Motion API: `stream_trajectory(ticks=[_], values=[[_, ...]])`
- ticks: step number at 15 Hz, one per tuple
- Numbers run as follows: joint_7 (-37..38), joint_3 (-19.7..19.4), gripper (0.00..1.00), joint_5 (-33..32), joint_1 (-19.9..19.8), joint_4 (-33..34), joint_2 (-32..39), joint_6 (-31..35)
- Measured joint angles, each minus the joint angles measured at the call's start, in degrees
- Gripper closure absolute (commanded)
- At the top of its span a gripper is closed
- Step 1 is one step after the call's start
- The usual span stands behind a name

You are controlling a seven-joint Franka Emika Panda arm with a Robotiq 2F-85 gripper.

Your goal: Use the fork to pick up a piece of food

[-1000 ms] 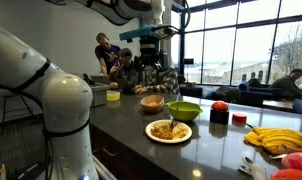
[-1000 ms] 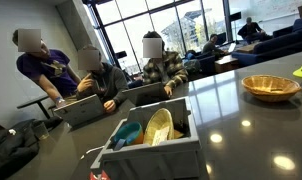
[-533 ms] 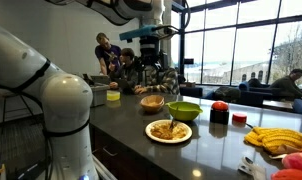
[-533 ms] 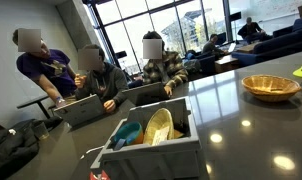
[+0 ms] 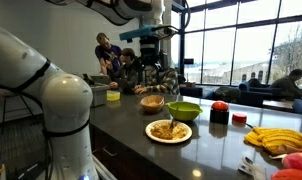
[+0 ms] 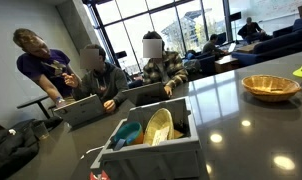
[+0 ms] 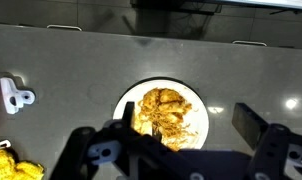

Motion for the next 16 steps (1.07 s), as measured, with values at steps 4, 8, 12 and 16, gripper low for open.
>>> stream_trajectory(ticks=[4, 8, 12, 16], values=[[0.0, 0.0, 0.00, 0.0, 0.0, 0.0, 0.0, 0.0], [0.0, 0.0, 0.00, 0.0, 0.0, 0.0, 0.0, 0.0], [0.0, -0.2, 0.00, 0.0, 0.1, 0.0, 0.6, 1.5], [-1.3, -1.4, 0.00, -0.2, 0.1, 1.0, 4.0, 7.9]])
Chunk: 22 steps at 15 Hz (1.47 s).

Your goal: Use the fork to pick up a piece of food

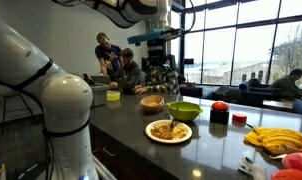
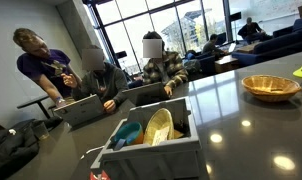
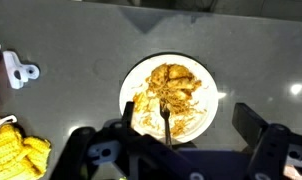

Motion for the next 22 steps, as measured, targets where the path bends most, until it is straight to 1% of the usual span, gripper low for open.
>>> stream_trajectory(ticks=[4, 8, 11, 15, 22], values=[[-3.6, -1.9, 0.00, 0.0, 0.2, 2.7, 5.4, 6.5], [-6.7, -2.1, 0.00, 0.0, 1.4, 4.7, 9.9, 9.7], [-7.1, -2.0, 0.00, 1.0, 2.7, 5.7, 12.7, 10.6], [-7.1, -1.4, 0.00, 4.1, 4.1, 7.4, 16.4, 11.0], [-7.1, -0.8, 0.00, 9.2, 4.8, 10.5, 21.4, 11.1]])
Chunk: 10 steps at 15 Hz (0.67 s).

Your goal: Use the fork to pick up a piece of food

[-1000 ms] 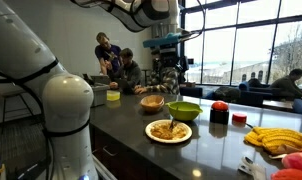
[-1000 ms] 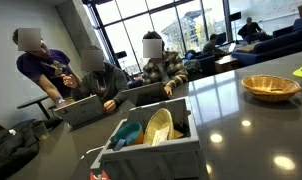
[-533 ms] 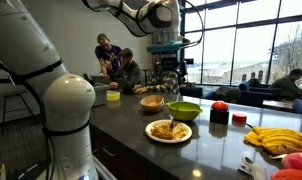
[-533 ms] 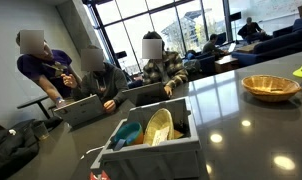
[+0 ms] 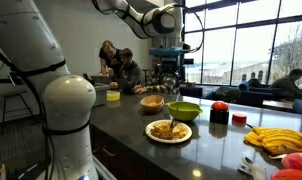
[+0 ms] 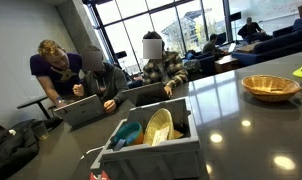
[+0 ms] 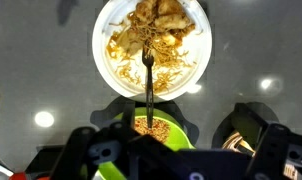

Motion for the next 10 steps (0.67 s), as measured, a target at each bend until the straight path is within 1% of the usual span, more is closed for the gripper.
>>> stream_trajectory(ticks=[6, 10], values=[[-0.1, 0.3, 0.00, 2.4, 0.1, -1.4, 0.3, -0.2], [-0.2, 0.2, 0.00, 3.2, 0.1, -2.0, 1.7, 0.0]])
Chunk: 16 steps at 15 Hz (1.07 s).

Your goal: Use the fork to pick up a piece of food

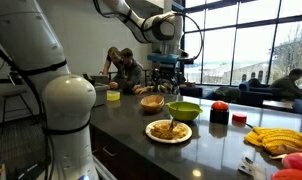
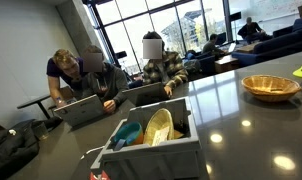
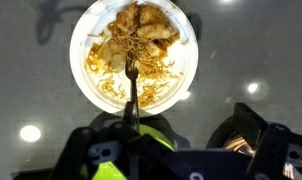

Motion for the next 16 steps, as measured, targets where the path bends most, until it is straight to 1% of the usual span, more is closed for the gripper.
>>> stream_trajectory(ticks=[4, 11, 16], values=[[-0.2, 0.0, 0.00, 0.1, 0.0, 0.0, 1.4, 1.1], [-1.1, -0.1, 0.00, 1.7, 0.0, -1.4, 4.5, 11.8], [-2.3, -0.2, 0.00, 4.6, -0.2, -3.2, 8.1, 16.1]])
